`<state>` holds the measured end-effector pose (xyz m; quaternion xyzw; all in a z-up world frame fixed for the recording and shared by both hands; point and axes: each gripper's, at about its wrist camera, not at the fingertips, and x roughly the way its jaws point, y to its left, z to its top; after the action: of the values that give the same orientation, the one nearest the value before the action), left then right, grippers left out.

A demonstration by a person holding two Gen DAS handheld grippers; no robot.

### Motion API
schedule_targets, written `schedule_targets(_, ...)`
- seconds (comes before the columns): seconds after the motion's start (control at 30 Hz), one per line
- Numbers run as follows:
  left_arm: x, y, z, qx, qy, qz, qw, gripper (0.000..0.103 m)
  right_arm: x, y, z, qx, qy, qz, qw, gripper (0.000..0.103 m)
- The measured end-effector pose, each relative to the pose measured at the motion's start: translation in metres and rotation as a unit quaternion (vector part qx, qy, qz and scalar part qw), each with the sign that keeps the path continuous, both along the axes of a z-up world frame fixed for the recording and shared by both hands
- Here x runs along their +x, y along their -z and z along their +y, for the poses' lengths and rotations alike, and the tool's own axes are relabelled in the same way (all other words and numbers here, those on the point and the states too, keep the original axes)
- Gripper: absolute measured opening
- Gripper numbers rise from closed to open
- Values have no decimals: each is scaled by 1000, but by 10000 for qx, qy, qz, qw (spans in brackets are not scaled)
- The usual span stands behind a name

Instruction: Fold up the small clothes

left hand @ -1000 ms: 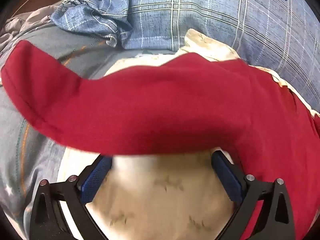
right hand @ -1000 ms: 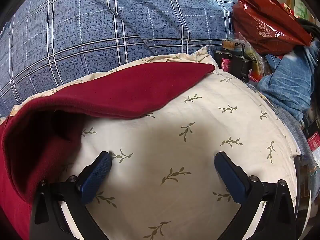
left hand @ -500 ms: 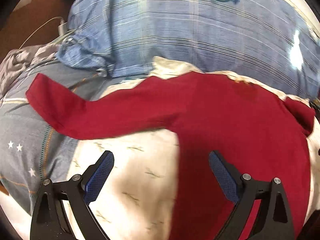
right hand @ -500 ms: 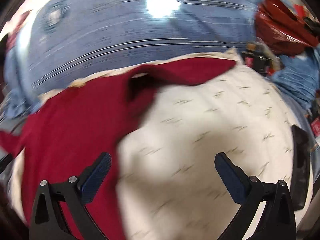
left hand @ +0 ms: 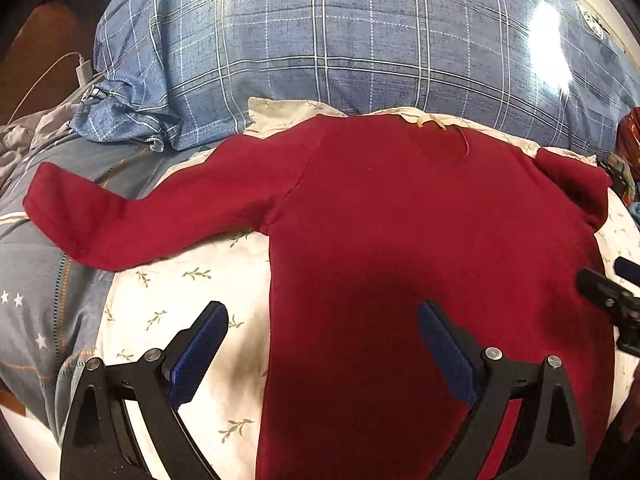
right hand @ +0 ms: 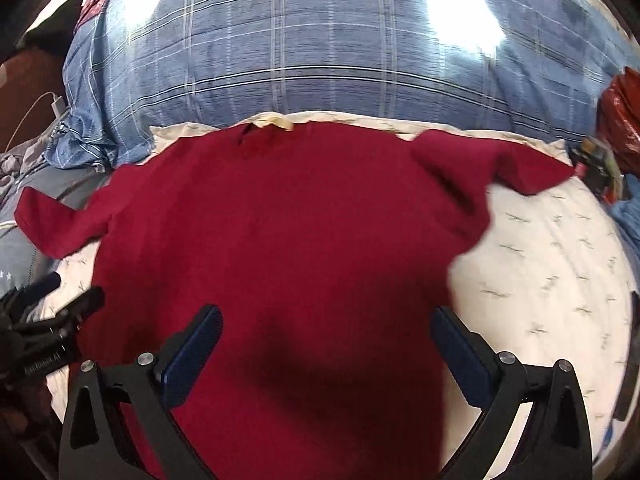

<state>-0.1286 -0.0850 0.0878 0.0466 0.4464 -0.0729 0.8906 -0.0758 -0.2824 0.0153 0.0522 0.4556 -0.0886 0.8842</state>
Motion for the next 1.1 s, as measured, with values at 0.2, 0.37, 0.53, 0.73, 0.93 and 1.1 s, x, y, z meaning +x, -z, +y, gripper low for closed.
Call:
schedule_targets(0.2,23,11,-4,19,-83,47,10000,96,14,7,16,-207,-71,9,9998,102)
schedule_targets(0.37,28,15,-5,-43,-97,84,9999,96,13,8,19,-210,-61,-35,9998,102)
schedule_targets(0.53,28,16,-8,40,-27,27,10000,96,12,7,19,-160,-54,-60,9998,102)
schedule_targets(0.73,26,17,-12,86,13,2,10000,96,12,4,16,-142,8,-70,9999,103)
schedule_targets(0.93,26,19,-15,86,30,40,10000,96,11,4,13,-44,87,-147,9998,103)
schedule_targets(1.1,30,21,-14,33,-19,68,10000,96,13,6,10,15,206,-167,9996,102)
